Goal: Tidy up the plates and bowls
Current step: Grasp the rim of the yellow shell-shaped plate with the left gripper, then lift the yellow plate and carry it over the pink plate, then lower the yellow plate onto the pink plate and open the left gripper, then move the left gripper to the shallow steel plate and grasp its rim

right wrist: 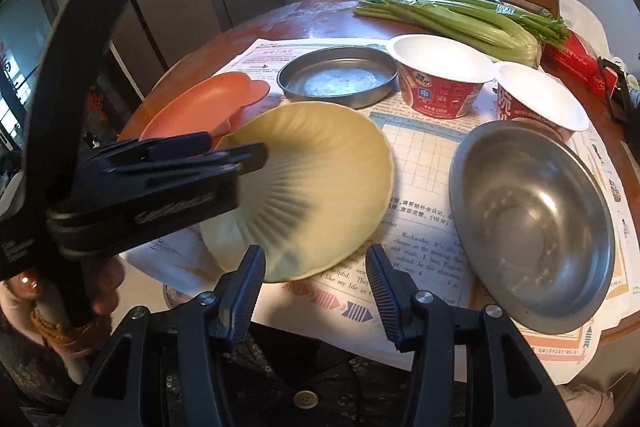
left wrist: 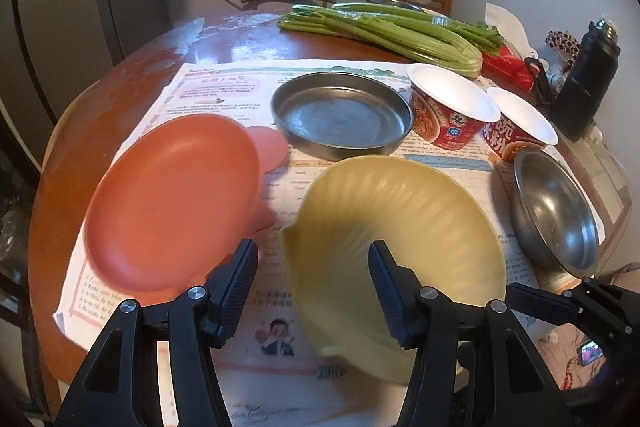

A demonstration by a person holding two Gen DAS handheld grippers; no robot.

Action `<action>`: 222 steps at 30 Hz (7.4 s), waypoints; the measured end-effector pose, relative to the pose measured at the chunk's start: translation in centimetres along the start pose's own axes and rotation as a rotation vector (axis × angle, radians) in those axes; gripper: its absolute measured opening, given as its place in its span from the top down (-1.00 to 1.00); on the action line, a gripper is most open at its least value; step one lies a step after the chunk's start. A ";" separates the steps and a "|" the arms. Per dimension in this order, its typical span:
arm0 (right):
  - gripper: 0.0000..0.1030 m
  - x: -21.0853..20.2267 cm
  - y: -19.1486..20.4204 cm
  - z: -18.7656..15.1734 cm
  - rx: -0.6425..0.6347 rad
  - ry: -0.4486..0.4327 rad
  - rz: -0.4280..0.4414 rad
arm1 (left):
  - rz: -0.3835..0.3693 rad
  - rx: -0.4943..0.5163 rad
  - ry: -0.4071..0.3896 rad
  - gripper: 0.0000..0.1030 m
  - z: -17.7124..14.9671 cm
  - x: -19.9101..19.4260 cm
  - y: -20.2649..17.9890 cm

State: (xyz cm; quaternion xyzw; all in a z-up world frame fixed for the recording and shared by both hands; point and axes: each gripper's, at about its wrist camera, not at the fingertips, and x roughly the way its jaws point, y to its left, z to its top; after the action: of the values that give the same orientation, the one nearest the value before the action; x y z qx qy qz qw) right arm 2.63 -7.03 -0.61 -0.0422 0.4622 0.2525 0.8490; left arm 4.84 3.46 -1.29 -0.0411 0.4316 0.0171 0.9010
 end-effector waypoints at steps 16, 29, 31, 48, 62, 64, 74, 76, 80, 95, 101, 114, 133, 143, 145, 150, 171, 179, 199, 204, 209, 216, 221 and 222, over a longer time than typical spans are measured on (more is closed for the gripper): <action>-0.01 -0.3 1.1 0.7 -0.009 0.003 0.014 | -0.002 -0.045 0.014 -0.15 -3.0 -2.5 1.7; -0.01 2.3 -0.5 6.8 -0.164 0.000 -0.100 | -0.018 -0.080 0.040 -0.15 -3.6 -1.5 0.7; -0.01 3.4 -0.7 7.4 -0.184 0.029 -0.089 | -0.010 -0.079 0.042 -0.15 -3.6 -1.2 0.5; 0.13 5.0 0.1 5.8 -0.243 0.064 -0.052 | 0.008 -0.149 0.036 0.08 -3.1 0.3 0.2; 0.13 1.8 0.2 6.0 -0.144 -0.001 0.048 | 0.019 -0.155 -0.038 0.08 -1.0 -2.1 1.3; 0.13 1.1 0.6 6.3 -0.146 -0.017 0.049 | 0.021 -0.159 -0.057 0.08 -0.5 -2.7 1.8; 0.12 -0.6 5.2 9.4 -0.197 -0.082 0.099 | 0.061 -0.235 -0.137 0.08 1.5 -5.3 6.8; 0.12 -0.5 6.1 10.3 -0.206 -0.091 0.107 | 0.074 -0.243 -0.156 0.08 2.0 -5.8 7.9; 0.12 0.0 8.0 12.2 -0.221 -0.101 0.120 | 0.099 -0.258 -0.186 0.08 3.1 -6.4 10.0; 0.12 6.3 10.9 13.9 -0.224 -0.026 0.112 | 0.104 -0.282 -0.118 0.08 3.4 -1.8 14.2; 0.12 8.3 10.2 13.8 -0.199 0.008 0.114 | 0.100 -0.279 -0.084 0.08 2.9 0.2 14.1; 0.12 10.5 10.3 13.5 -0.202 0.028 0.093 | 0.117 -0.270 -0.067 0.07 2.5 2.2 14.7; 0.12 10.4 9.6 13.7 -0.167 0.008 0.065 | 0.137 -0.270 -0.067 0.06 2.4 2.6 15.5; 0.12 9.9 9.6 13.5 -0.165 -0.008 0.051 | 0.144 -0.262 -0.081 0.06 2.4 1.6 15.5; 0.12 9.6 9.5 13.5 -0.161 -0.015 0.053 | 0.139 -0.268 -0.087 0.06 2.3 1.1 15.7; 0.12 8.3 8.5 13.3 -0.129 -0.052 0.056 | 0.141 -0.285 -0.116 0.06 2.5 -0.4 16.3; 0.07 1.0 2.5 12.1 0.049 -0.192 0.061 | 0.097 -0.201 -0.171 0.00 4.2 -3.5 11.7; 0.07 -0.7 0.0 11.3 0.117 -0.213 0.047 | 0.058 -0.148 -0.168 -0.03 5.8 -3.4 9.6; 0.07 1.6 -2.5 9.7 0.260 -0.166 0.009 | -0.030 0.011 -0.086 -0.15 11.9 1.4 4.4; 0.07 3.2 -2.9 9.8 0.297 -0.137 0.008 | -0.057 0.018 -0.021 -0.15 12.9 4.1 4.4; 0.07 4.5 -3.4 10.3 0.328 -0.116 0.006 | -0.046 0.034 0.014 -0.15 13.7 6.5 4.0; 0.07 6.4 -3.7 10.7 0.345 -0.083 -0.007 | -0.062 0.026 0.060 -0.15 14.1 9.0 3.8; 0.07 7.6 -3.9 11.0 0.353 -0.063 -0.007 | -0.071 0.017 0.091 -0.15 13.8 10.2 4.0; 0.07 7.8 -3.8 11.1 0.352 -0.061 -0.007 | -0.072 0.017 0.096 -0.15 13.8 10.4 4.0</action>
State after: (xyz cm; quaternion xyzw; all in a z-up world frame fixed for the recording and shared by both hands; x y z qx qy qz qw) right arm 16.35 -3.96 -1.17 0.1132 0.4731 0.1660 0.8578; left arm 21.82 8.63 -1.01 -0.0497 0.4727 -0.0208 0.8796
